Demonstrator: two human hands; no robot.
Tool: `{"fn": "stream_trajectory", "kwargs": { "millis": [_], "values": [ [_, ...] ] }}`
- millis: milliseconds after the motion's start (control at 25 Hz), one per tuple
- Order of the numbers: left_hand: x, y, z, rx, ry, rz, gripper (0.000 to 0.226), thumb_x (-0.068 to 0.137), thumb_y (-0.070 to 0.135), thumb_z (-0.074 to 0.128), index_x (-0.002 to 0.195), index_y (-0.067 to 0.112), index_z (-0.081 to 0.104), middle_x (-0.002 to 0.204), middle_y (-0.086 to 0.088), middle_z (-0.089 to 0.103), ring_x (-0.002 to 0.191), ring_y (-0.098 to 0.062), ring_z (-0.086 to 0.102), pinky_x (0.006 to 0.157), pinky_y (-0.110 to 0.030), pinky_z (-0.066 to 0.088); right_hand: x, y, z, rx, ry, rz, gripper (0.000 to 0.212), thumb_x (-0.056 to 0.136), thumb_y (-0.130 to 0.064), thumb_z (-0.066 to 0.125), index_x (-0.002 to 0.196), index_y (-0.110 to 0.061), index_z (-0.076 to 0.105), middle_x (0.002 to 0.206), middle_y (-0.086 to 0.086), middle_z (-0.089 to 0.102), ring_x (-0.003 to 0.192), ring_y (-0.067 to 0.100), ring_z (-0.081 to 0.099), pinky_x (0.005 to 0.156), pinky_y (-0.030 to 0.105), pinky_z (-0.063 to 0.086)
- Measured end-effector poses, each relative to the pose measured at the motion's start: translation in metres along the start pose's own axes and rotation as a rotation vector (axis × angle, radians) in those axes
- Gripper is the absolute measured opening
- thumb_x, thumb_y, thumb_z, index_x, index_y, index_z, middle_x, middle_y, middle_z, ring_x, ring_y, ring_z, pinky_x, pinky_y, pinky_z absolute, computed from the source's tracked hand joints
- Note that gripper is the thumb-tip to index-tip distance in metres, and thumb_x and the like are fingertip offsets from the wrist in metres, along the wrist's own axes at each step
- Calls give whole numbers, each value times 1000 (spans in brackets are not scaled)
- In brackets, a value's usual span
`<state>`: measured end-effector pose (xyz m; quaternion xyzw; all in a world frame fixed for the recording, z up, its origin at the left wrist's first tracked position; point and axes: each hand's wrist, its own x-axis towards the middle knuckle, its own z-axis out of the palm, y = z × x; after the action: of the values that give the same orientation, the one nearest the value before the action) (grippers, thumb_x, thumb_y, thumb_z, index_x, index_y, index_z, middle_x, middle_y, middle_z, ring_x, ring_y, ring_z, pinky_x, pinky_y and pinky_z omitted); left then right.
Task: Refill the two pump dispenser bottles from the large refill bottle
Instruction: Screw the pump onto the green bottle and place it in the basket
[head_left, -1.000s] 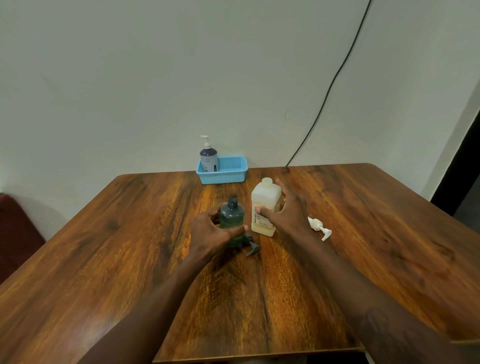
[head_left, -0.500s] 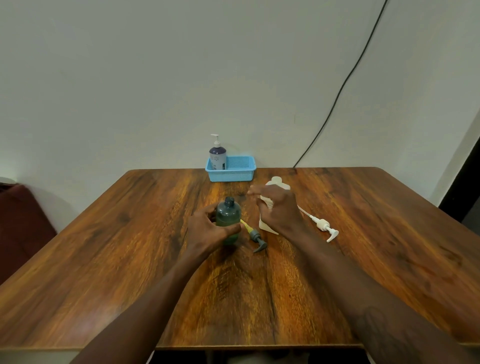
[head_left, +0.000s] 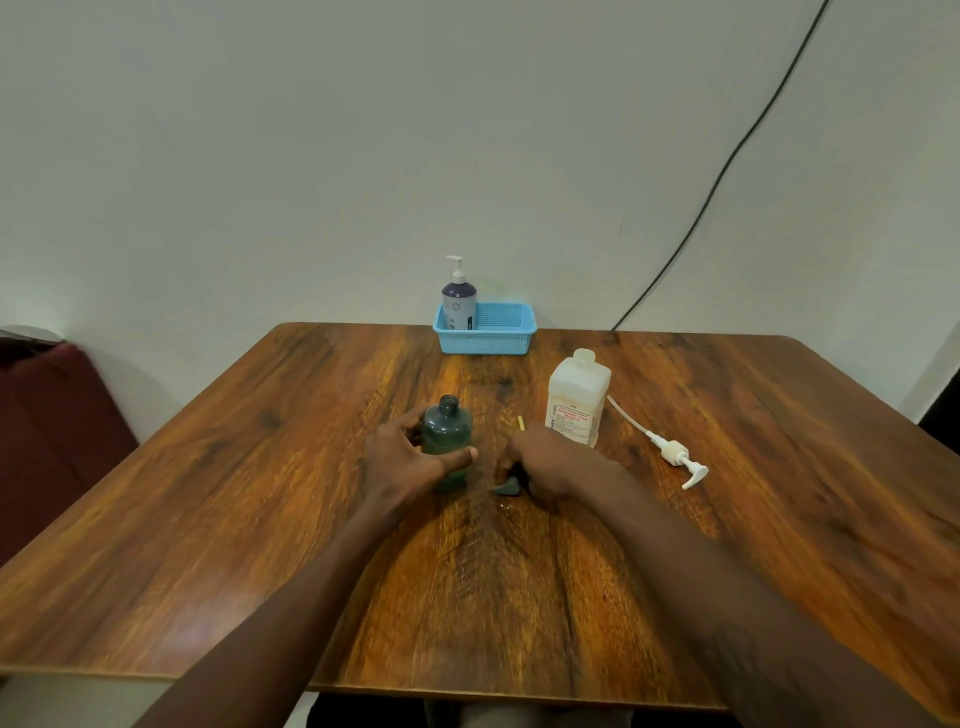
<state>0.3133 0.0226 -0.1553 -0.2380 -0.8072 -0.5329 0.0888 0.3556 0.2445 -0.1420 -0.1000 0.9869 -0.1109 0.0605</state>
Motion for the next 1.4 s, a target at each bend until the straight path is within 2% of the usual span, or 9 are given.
{"fn": "stream_trajectory", "kwargs": {
  "millis": [160, 320, 400, 600, 800, 920, 1160, 1320, 1400],
  "values": [
    [-2, -5, -3, 15, 13, 3, 67, 64, 36, 94, 122, 37, 60, 106, 29, 64, 98, 16, 60, 84, -8, 48, 3, -8, -4, 182, 211, -32, 25, 92, -15, 69, 112, -29, 76, 105, -7, 75, 91, 7, 67, 83, 29, 59],
    [-1, -12, -6, 24, 23, -14, 71, 65, 39, 93, 128, 29, 62, 114, 20, 67, 104, 7, 62, 90, -17, 52, 3, -25, -26, 325, 519, -125, 32, 90, 0, 67, 114, -18, 76, 112, 2, 75, 104, 15, 67, 93, 32, 56],
    [-1, -11, -5, 22, 26, -38, 75, 64, 40, 93, 131, 27, 61, 116, 18, 66, 103, 7, 61, 88, -16, 51, 4, -35, -38, 406, 644, -142, 33, 90, -5, 72, 122, -15, 73, 119, 4, 73, 109, 14, 67, 96, 30, 57],
    [1, 1, -1, 48, 49, -51, 75, 65, 40, 93, 132, 27, 62, 110, 22, 63, 93, 13, 57, 80, -11, 47, 4, -56, -68, 545, 881, -181, 39, 88, -25, 80, 125, -16, 69, 120, 0, 71, 104, 5, 67, 86, 18, 58],
    [7, 6, 7, 28, 79, -61, 77, 59, 42, 95, 128, 26, 67, 116, 14, 71, 102, -4, 66, 87, -20, 53, -2, -64, -91, 614, 1045, -170, 36, 88, -28, 80, 121, -16, 71, 105, -15, 70, 93, -5, 68, 78, 19, 60],
    [7, 7, 9, 56, 62, -66, 80, 60, 42, 95, 131, 24, 65, 120, 12, 69, 103, -5, 64, 85, -16, 51, -5, -63, -95, 673, 1126, -170, 32, 88, -26, 80, 118, -17, 73, 100, -17, 71, 93, -8, 68, 76, 19, 60],
    [4, 8, 12, 91, 54, -63, 83, 61, 42, 95, 135, 19, 63, 124, 5, 70, 101, -4, 63, 80, -8, 45, -6, -60, -99, 775, 1145, -159, 34, 88, -30, 80, 119, -17, 72, 105, -7, 75, 99, 8, 72, 77, 26, 63],
    [6, 19, 16, 40, 68, -33, 86, 56, 55, 91, 132, 26, 65, 119, 13, 71, 105, -2, 65, 86, -15, 51, -7, -59, -92, 733, 1002, -124, 33, 85, -25, 83, 115, -15, 74, 97, -17, 72, 93, 0, 71, 79, 25, 62],
    [7, 32, 17, 11, 83, 6, 78, 57, 51, 92, 128, 29, 67, 112, 17, 72, 101, 2, 66, 84, -15, 52, -7, -58, -87, 790, 851, -116, 35, 84, -20, 84, 117, -13, 73, 100, -15, 73, 95, 2, 72, 85, 28, 61]
  ]
}}
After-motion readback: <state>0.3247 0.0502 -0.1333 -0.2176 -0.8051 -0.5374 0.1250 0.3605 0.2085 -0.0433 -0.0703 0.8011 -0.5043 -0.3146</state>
